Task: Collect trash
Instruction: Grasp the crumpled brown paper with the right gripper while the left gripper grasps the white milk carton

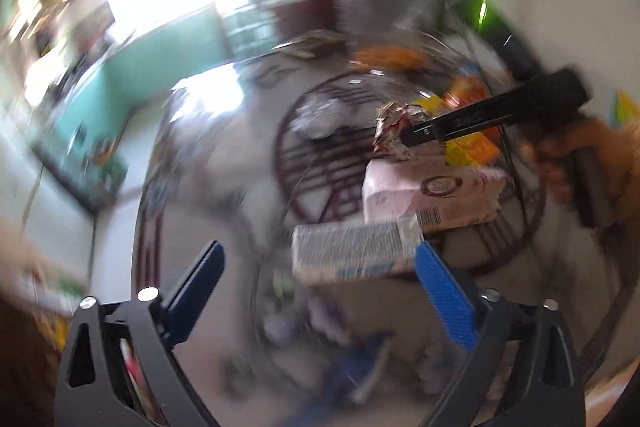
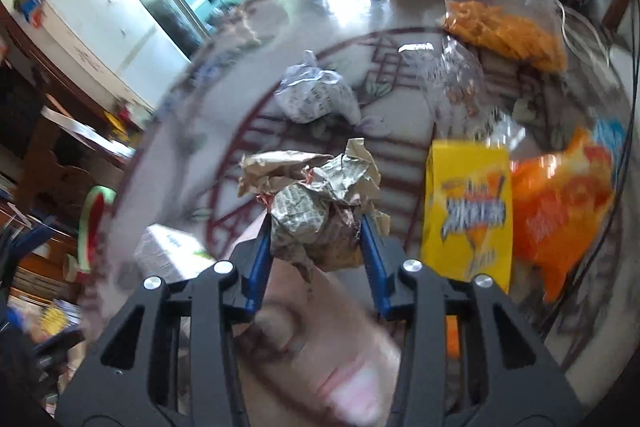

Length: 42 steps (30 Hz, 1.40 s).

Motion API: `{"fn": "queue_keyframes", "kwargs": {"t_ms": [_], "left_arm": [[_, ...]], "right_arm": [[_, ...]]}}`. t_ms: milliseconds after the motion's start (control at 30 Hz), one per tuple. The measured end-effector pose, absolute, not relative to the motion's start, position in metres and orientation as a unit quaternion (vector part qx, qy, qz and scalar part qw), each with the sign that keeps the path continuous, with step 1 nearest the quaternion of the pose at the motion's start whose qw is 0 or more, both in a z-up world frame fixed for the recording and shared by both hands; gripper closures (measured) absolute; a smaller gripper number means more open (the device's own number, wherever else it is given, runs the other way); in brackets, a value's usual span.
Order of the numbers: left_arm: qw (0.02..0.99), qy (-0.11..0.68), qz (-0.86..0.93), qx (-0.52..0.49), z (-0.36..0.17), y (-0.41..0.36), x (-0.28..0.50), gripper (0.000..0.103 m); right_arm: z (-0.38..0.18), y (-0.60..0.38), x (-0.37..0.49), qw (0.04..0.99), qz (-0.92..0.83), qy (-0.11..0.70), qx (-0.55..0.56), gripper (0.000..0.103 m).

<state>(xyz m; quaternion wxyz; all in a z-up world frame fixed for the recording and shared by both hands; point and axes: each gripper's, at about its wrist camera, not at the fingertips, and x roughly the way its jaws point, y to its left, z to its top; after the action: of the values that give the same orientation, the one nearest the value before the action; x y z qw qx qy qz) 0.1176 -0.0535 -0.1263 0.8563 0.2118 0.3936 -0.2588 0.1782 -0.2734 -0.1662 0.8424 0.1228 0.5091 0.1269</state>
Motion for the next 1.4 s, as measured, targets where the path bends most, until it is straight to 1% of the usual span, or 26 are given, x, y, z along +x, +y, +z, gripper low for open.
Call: {"fn": "queue_keyframes", "kwargs": {"t_ms": [100,200,367,500,533,700,767,833,867,933,1000,1100,1400], "left_arm": [[0.822,0.398,-0.308,0.265,-0.141,-0.075,0.137,0.009],[0.788,0.428,-0.349,0.273,-0.156,-0.088,0.154,0.009],[0.750,0.441,-0.391,0.299,-0.166,-0.096,0.157,0.009],[0.726,0.449,-0.398,0.335,-0.179,-0.100,0.154,0.009],[0.721,0.454,-0.397,0.342,-0.183,-0.103,0.155,0.008],[0.697,0.479,-0.389,0.365,-0.206,-0.112,0.156,0.011],[0.688,0.485,-0.389,0.374,-0.212,-0.115,0.150,0.016],[0.690,0.488,-0.395,0.361,-0.212,-0.115,0.142,0.036],[0.696,0.487,-0.393,0.353,-0.210,-0.115,0.140,0.040],[0.719,0.487,-0.378,0.321,-0.205,-0.110,0.137,0.058],[0.747,0.497,-0.359,0.257,-0.195,-0.100,0.135,0.068],[0.785,0.500,-0.326,0.166,-0.176,-0.079,0.128,0.068],[0.860,0.457,-0.225,0.039,-0.114,-0.026,0.088,0.068]], "right_arm": [[-0.159,-0.285,0.160,0.840,0.133,0.502,0.157,0.062],[-0.152,-0.299,0.143,0.841,0.130,0.494,0.180,0.062],[-0.140,-0.318,0.123,0.846,0.122,0.479,0.201,0.062],[-0.141,-0.323,0.119,0.844,0.121,0.476,0.215,0.061],[-0.143,-0.322,0.119,0.843,0.122,0.478,0.217,0.061],[-0.147,-0.319,0.120,0.837,0.127,0.485,0.219,0.061],[-0.147,-0.318,0.119,0.836,0.128,0.485,0.222,0.061],[-0.147,-0.316,0.118,0.835,0.130,0.484,0.228,0.061],[-0.148,-0.315,0.118,0.835,0.131,0.483,0.230,0.061],[-0.147,-0.312,0.116,0.834,0.132,0.482,0.233,0.061],[-0.144,-0.305,0.113,0.839,0.128,0.478,0.225,0.061],[-0.137,-0.295,0.106,0.847,0.125,0.469,0.217,0.061],[-0.114,-0.255,0.093,0.866,0.132,0.446,0.185,0.061]]}}
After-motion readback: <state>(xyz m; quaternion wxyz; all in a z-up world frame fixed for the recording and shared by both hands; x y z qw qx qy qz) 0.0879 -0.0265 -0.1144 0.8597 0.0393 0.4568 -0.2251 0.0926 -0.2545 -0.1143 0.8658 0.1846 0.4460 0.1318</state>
